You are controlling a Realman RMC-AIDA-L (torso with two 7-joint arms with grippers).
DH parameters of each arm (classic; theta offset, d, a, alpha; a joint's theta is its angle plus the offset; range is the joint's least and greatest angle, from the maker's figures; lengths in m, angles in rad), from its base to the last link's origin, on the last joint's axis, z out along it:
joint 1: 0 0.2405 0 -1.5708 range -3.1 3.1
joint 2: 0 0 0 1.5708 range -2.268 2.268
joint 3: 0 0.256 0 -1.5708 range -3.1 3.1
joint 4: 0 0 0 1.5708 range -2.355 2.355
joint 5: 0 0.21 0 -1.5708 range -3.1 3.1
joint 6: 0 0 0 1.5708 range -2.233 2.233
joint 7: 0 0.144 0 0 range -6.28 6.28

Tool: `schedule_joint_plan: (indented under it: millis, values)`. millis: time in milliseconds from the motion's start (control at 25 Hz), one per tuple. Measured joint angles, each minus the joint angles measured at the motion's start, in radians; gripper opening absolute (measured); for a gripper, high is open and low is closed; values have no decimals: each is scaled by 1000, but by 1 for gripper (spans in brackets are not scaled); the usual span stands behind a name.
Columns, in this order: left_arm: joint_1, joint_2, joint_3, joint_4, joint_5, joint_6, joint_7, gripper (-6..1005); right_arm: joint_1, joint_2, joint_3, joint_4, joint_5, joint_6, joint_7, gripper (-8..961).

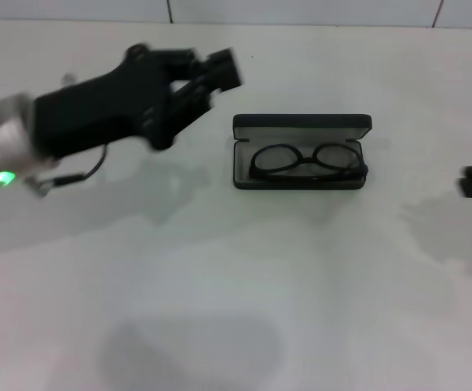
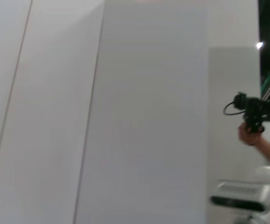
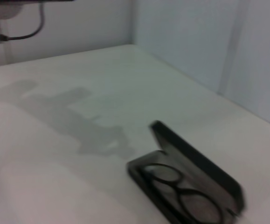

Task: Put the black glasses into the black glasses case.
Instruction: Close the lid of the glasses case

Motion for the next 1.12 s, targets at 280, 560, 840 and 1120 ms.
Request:
schedule_joint_plan:
  millis: [280,560,840,1120]
  values:
    - [-147,-32,-1,93,227,-392,-148,105,-27,2,179,213,84,23,-72,89]
    - [-263,-116,-2,92,488,-720,-228,116,-27,2,204,333,87,74,-97,97]
    - [-285,-149,-2,88,557,-807,-262,119,-18,1,198,398,92,113,-124,104]
    - [-286,-144,6,85,564,-804,-288,123,4,1,195,441,97,119,-146,112]
